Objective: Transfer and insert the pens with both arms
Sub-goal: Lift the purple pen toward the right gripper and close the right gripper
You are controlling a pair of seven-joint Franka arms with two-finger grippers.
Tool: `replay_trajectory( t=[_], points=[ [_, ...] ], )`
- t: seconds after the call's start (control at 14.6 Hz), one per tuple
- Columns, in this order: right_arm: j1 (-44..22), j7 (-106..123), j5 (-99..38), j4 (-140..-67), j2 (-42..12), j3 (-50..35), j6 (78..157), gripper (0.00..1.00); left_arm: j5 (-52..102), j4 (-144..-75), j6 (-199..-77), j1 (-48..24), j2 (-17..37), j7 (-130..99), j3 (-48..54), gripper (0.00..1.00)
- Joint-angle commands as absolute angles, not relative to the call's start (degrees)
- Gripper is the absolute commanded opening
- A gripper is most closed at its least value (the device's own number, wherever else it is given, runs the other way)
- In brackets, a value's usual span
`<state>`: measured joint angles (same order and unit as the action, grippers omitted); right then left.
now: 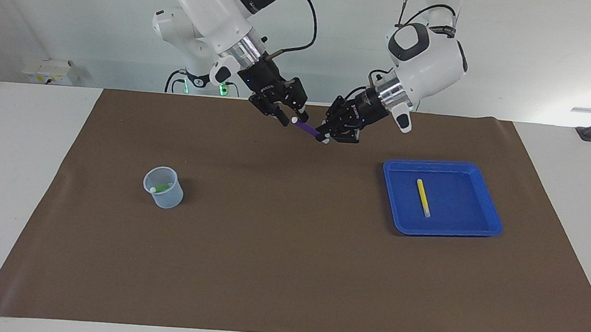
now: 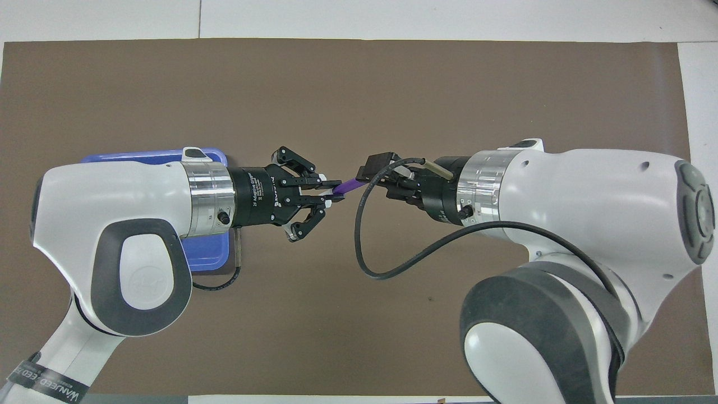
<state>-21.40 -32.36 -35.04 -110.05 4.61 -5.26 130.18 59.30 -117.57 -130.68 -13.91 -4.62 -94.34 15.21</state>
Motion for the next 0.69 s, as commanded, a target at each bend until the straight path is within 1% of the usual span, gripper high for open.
replay_trajectory(
  t=[0.0, 0.21, 0.34, 0.62],
  points=[
    [-21.27, -30.76, -36.3, -111.71, 5.98, -5.36, 131.22, 0.55, 60.56, -119.97, -132.45, -15.03, -6.86, -95.01, 14.85, 0.0],
    [-21.36, -30.94, -36.21, -111.71, 5.63, -5.36, 133.14, 0.55, 60.64, -120.15, -132.98, -15.73, -6.86, -95.1, 14.85, 0.0],
    [-22.93, -30.94, -36.3, -111.62, 4.84, -5.45, 134.9, 0.55, 60.56, -120.23, -133.33, -15.73, -6.94, -95.1, 14.85, 0.0],
    [-22.94, -30.76, -36.3, -111.62, 4.83, -5.45, 135.09, 0.54, 60.64, -120.23, -133.59, -15.73, -6.94, -95.1, 14.85, 0.0]
  ],
)
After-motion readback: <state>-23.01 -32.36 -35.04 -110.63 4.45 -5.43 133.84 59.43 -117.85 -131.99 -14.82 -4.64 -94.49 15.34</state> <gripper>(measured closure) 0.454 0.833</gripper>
